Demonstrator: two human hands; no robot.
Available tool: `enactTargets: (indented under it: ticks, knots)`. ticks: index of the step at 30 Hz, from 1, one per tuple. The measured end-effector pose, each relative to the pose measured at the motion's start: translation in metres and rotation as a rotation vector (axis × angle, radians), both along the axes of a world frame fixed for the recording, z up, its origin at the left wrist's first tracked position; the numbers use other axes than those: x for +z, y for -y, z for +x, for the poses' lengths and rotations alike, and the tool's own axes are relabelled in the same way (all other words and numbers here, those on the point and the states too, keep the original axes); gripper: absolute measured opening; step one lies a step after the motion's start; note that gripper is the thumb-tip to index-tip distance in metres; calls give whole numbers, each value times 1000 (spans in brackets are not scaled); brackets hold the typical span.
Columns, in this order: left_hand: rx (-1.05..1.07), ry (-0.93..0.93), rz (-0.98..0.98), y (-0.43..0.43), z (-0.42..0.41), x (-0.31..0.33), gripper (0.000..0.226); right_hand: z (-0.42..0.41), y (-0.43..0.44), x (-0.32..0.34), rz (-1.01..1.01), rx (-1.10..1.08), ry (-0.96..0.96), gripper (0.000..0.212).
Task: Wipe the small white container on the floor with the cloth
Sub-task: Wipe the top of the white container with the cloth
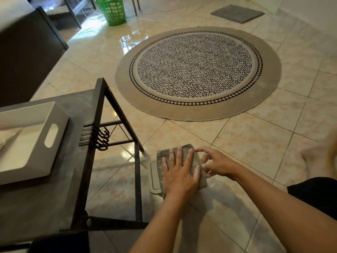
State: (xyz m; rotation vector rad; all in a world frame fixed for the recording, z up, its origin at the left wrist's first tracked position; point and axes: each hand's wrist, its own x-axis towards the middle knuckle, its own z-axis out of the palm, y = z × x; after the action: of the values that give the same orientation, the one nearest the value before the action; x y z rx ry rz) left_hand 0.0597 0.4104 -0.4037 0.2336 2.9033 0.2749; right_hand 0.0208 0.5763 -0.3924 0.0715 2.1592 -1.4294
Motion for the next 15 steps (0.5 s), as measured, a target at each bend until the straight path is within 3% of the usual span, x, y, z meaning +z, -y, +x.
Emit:
enactTargets:
  ticks: [7, 12, 15]
  knots:
    - [-39, -15, 11, -6, 6, -1, 63, 0, 3, -1, 3, -26, -7, 57]
    - [83, -30, 21, 11, 5, -2, 64, 1, 1, -1, 27, -33, -17, 58]
    - [22, -6, 16, 0, 16, -3, 63, 0, 2, -1, 23, -34, -16, 55]
